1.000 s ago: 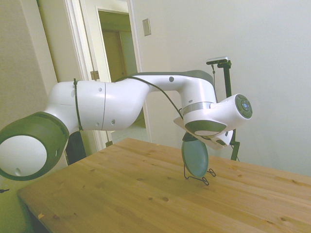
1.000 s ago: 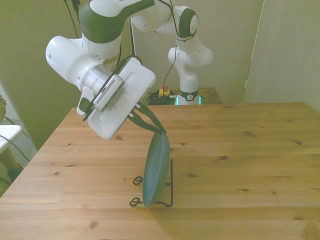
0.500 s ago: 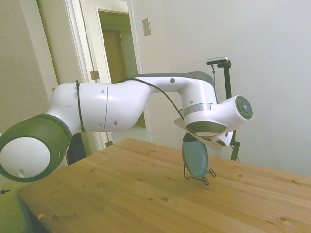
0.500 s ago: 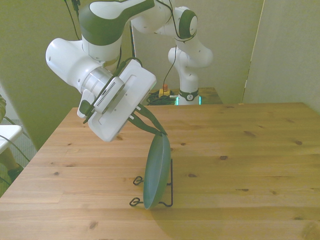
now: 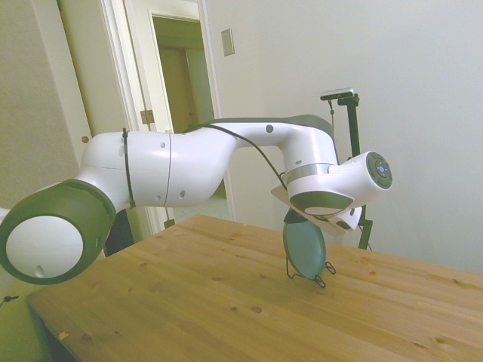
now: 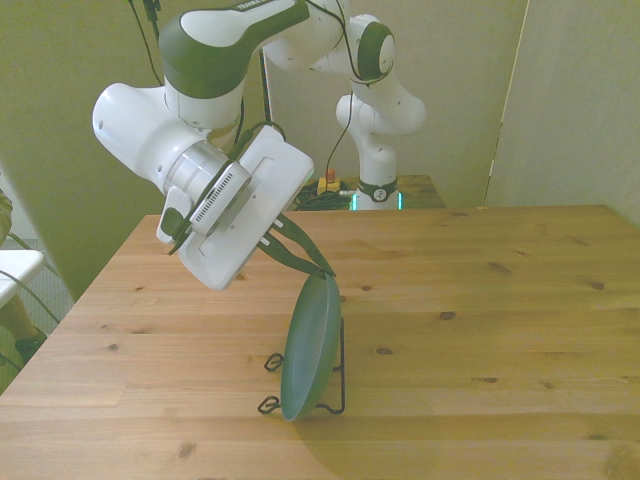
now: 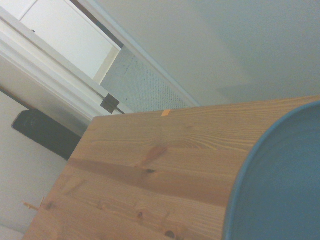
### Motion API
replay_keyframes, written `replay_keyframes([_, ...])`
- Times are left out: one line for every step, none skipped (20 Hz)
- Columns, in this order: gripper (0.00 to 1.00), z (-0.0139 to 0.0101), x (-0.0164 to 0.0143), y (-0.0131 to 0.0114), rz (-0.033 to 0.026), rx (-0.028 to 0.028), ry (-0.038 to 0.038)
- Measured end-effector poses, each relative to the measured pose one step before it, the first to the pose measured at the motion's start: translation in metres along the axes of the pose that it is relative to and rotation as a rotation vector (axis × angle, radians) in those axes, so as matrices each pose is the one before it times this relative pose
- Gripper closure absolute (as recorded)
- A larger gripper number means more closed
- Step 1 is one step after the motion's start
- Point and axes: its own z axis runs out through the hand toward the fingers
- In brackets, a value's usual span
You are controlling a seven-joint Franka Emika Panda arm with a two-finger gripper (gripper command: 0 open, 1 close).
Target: Load the plate
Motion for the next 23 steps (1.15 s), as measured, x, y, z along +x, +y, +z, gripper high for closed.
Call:
replay_keyframes([0.0, 0.00132, -0.00022, -0.00023, -0.00096, -0.00421, -0.003])
replay_keyframes([0.0, 0.0012, -0.00016, -0.00054, -0.00101, -0.00234, -0.00216])
replay_keyframes([0.0, 0.0008, -0.00011, -0.00033, -0.00054, -0.0013, -0.00158])
replay_keyframes([0.0, 0.00023, -0.00007, 0.00006, 0.00014, -0.00064, -0.00099])
replay_keyframes([0.0, 0.00003, -0.00004, 0.00003, 0.0001, -0.00035, -0.00039])
replay_keyframes([0.0, 0.00001, -0.00002, 0.00004, 0.00007, -0.00029, -0.00018])
replay_keyframes([0.0, 0.00005, -0.00002, 0.00005, 0.00001, -0.00049, -0.00022])
replay_keyframes([0.0, 0.00013, -0.00002, -0.00003, -0.00011, -0.00052, -0.0003])
replay_keyframes([0.0, 0.00009, -0.00002, -0.0001, -0.00014, -0.00007, -0.00014])
replay_keyframes([0.0, 0.00004, -0.00007, -0.00027, -0.0004, -0.00003, -0.00006])
replay_keyframes([0.0, -0.0001, -0.00023, -0.00086, -0.00123, 0.00002, 0.00012])
replay_keyframes([0.0, -0.00084, -0.00047, -0.00154, -0.00218, 0.0001, 0.00116])
replay_keyframes([0.0, -0.00221, -0.0011, -0.00291, -0.00385, 0.00022, 0.00295])
replay_keyframes([0.0, -0.00428, -0.00246, -0.00485, -0.00542, 0.00059, 0.00526])
replay_keyframes([0.0, -0.00591, -0.00354, -0.00595, -0.00698, 0.00077, 0.00707])
replay_keyframes([0.0, -0.00852, -0.00529, -0.00784, -0.00871, 0.00119, 0.0103])
replay_keyframes([0.0, -0.01092, -0.00761, -0.00937, -0.01271, 0.0019, 0.01266])
replay_keyframes([0.0, -0.01257, -0.01012, -0.01062, -0.01644, 0.00307, 0.01339])
replay_keyframes([0.0, -0.01256, -0.01122, -0.01037, -0.01661, 0.00219, 0.01291])
replay_keyframes([0.0, -0.01246, -0.0125, -0.01008, -0.02153, -0.00584, 0.01069])
replay_keyframes([0.0, -0.01017, -0.01255, -0.00857, -0.02134, -0.0103, 0.00982])
replay_keyframes([0.0, -0.00671, -0.01104, -0.00669, -0.01733, -0.00957, 0.01217])
replay_keyframes([0.0, -0.0027, -0.01092, -0.00402, -0.01346, -0.01036, 0.00644])
